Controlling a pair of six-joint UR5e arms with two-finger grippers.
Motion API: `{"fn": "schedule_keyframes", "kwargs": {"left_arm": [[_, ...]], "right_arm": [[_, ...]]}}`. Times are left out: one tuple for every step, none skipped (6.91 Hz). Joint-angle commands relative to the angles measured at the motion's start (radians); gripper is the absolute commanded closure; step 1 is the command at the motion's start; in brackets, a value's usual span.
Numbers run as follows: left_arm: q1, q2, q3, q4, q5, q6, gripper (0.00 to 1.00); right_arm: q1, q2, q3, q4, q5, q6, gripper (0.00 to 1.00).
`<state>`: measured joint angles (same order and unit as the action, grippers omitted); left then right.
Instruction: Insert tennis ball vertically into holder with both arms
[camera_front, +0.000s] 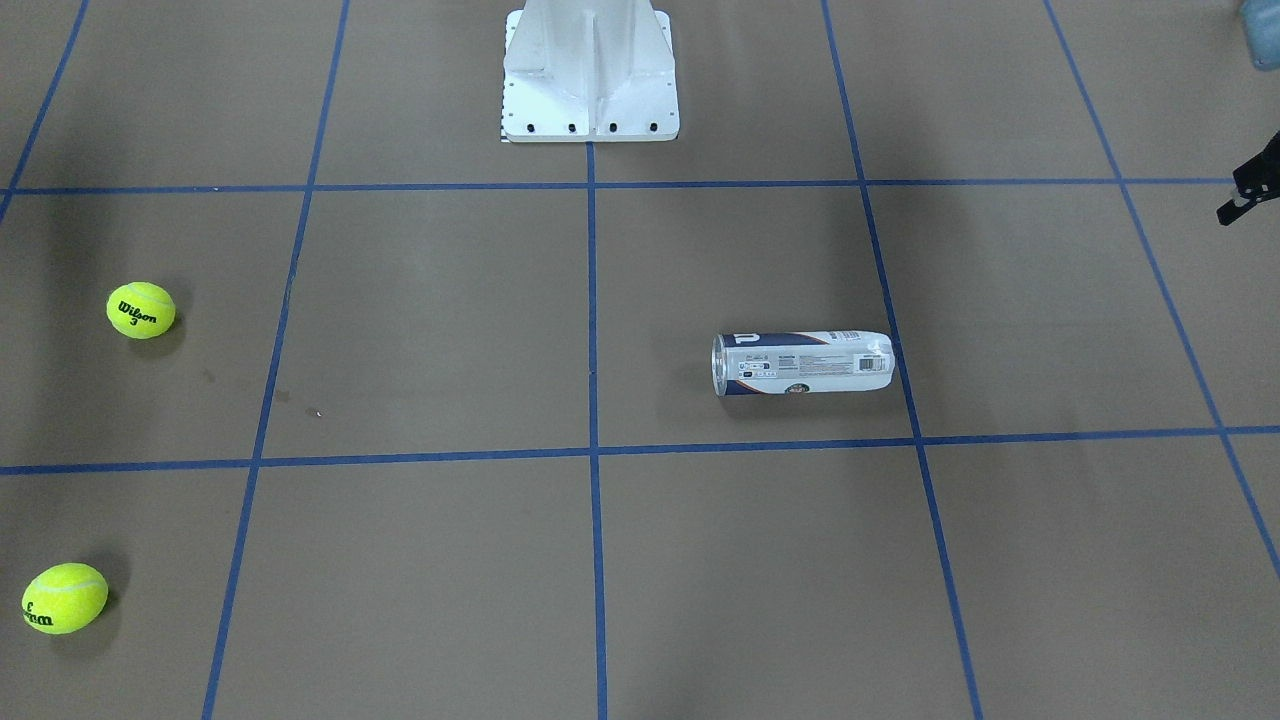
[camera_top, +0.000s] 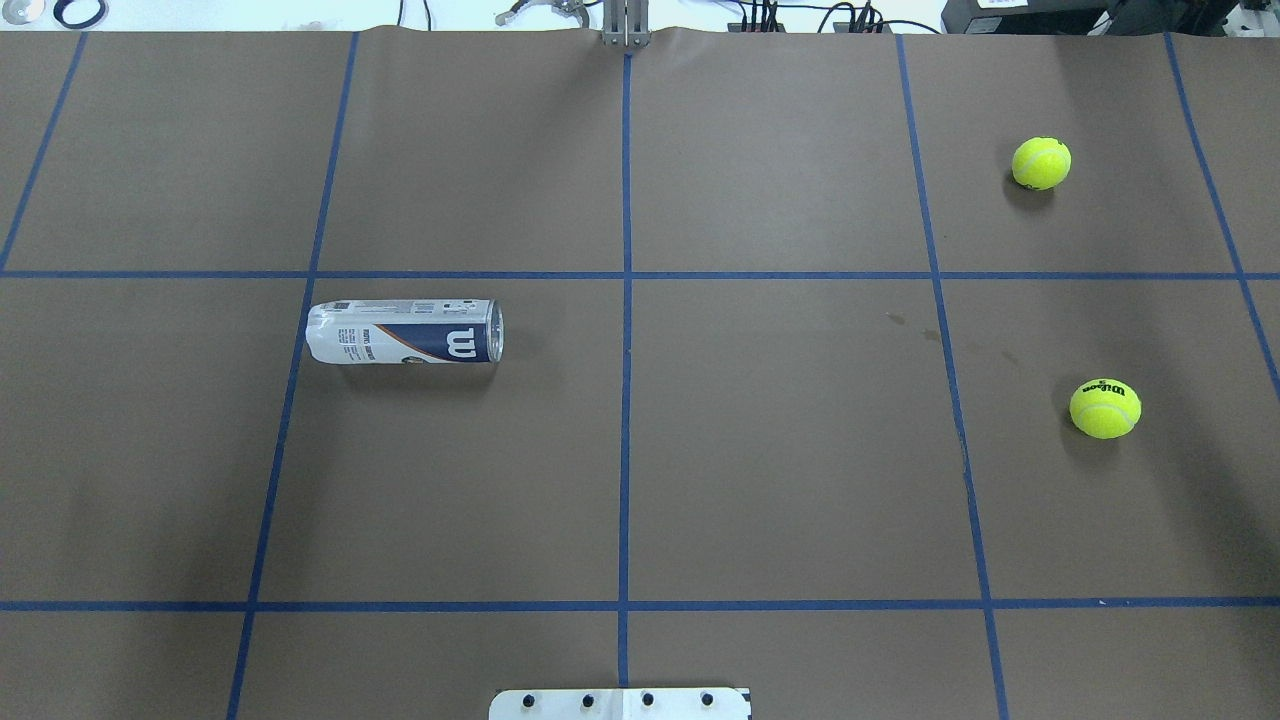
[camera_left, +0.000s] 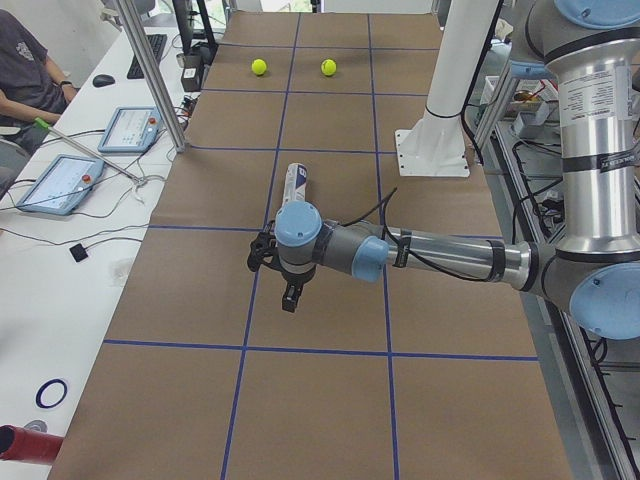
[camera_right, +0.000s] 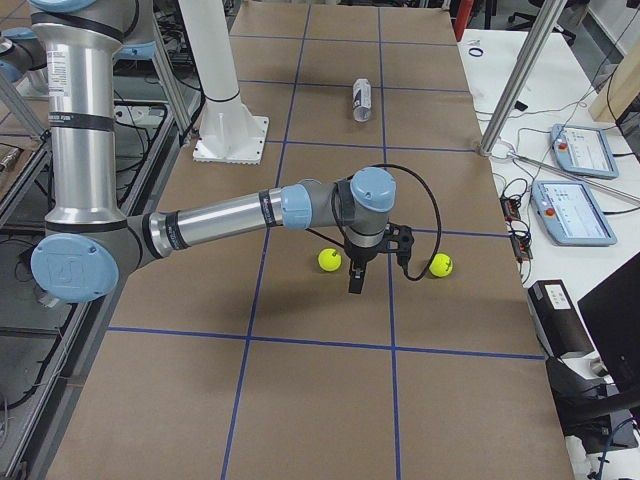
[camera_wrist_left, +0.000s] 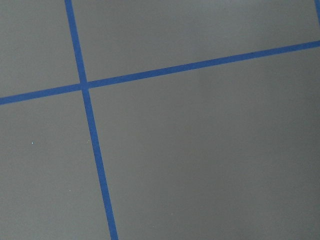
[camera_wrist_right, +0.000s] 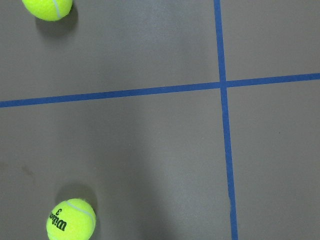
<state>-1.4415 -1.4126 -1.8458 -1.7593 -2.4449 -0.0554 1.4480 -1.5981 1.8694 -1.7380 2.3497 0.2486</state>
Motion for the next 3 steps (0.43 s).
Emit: {"fn": "schedule_keyframes", "kwargs": {"left_arm": [[0.001, 0.010, -0.030, -0.041, -0.017, 0.009, 0.00], [0.001, 0.017, -0.041, -0.061, -0.052, 0.005, 0.00], [0.001, 0.017, -0.043, -0.071, -0.060, 0.002, 0.00]], "right_arm": [[-0.003, 0.000, 0.005, 0.001, 0.005, 0.000, 0.00], [-0.003, 0.000, 0.007, 0.001, 0.005, 0.000, 0.00], [-0.003, 0.000, 0.007, 0.001, 0.005, 0.000, 0.00]]}}
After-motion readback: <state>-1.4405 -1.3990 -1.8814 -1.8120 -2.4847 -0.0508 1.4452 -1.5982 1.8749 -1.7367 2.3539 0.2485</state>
